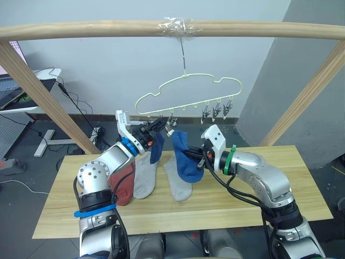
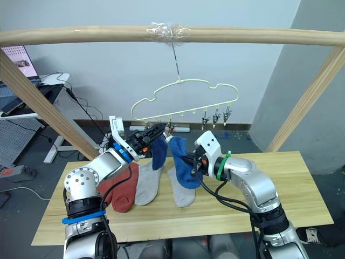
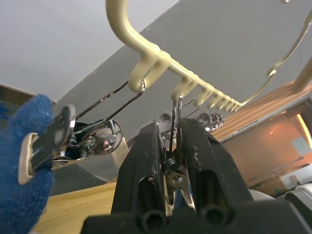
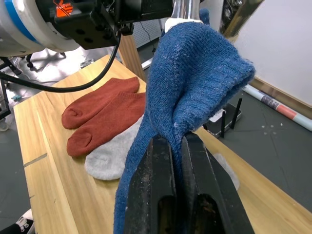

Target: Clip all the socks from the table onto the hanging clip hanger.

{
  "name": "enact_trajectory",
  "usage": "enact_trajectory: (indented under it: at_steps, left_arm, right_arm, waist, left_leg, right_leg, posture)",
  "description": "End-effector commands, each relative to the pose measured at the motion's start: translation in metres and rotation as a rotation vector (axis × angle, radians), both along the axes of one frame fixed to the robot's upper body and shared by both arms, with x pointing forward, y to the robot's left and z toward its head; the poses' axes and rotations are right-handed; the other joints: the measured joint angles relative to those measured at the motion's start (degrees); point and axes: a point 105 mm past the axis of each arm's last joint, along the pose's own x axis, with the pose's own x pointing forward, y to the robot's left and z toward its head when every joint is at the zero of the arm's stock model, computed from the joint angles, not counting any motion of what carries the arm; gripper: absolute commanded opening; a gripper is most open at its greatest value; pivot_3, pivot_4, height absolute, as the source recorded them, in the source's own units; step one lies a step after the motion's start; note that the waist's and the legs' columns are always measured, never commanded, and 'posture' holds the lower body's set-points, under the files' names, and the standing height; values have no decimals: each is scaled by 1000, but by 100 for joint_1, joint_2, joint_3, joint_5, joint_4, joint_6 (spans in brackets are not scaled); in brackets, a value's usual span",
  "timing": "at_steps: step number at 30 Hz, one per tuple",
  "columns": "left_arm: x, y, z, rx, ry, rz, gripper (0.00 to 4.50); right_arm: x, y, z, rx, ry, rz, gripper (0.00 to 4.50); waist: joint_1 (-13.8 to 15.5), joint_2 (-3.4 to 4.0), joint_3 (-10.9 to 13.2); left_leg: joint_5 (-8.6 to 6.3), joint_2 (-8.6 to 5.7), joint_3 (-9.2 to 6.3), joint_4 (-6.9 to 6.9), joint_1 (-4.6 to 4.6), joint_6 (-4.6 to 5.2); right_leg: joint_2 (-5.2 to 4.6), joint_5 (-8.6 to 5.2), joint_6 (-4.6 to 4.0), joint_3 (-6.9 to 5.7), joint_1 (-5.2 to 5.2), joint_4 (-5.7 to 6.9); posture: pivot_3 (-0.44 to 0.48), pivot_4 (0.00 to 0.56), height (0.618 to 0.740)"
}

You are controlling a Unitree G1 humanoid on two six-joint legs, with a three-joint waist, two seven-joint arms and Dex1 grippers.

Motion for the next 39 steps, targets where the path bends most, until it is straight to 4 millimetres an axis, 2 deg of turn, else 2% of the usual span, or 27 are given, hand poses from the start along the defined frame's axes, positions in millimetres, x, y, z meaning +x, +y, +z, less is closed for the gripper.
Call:
enact_trajectory:
  at_steps: [1,5,12,22,30,35,39]
  left_arm:
    - [-2,4,3,7,-17,13,316]
    - [1,6,3,16,-18,31,316]
    - [3,6,7,15,-31,24,316]
    - [3,2,7,26,-34,11,316]
    - [3,1,6,28,-34,9,316]
    - [2,1,10,65,-91,24,316]
    - [-1,2,13,46,-111,18,1567]
  right_arm:
    - [-1,3,7,25,-12,15,27]
    - [0,0,0,4,1,6,27]
    - [3,7,1,15,3,15,27]
    - [8,20,10,49,-16,22,27]
    - [11,27,27,102,-37,17,27]
    - [12,27,25,96,-35,16,27]
    - [11,26,20,84,-28,12,0]
  waist:
    - [0,0,0]
    - [0,0,0]
    - [0,0,0]
    - [2,0,1]
    - [4,0,1]
    - [6,1,1]
    - [6,1,1]
  left_leg:
    - [0,0,0,0,0,0]
    - [0,0,1,0,0,0]
    - [0,0,1,-3,0,0]
    - [0,0,0,-5,-4,0]
    - [0,0,-2,-10,-6,0]
    - [0,1,-4,-16,-10,0]
    - [-1,1,-4,-21,-16,-1]
  right_leg:
    - [0,0,0,0,0,0]
    - [0,0,0,0,0,0]
    - [0,-1,-1,0,-2,-1]
    - [0,-1,-1,-1,-3,-6]
    - [0,-1,-1,-3,-4,-14]
    - [0,-1,-1,-6,-3,-26]
    - [-1,0,-1,-6,-3,-43]
  posture:
    - [-101,154,740]
    - [-99,158,740]
    - [-99,157,740]
    - [-99,160,740]
    - [-101,158,740]
    - [-97,156,740]
    - [-95,154,740]
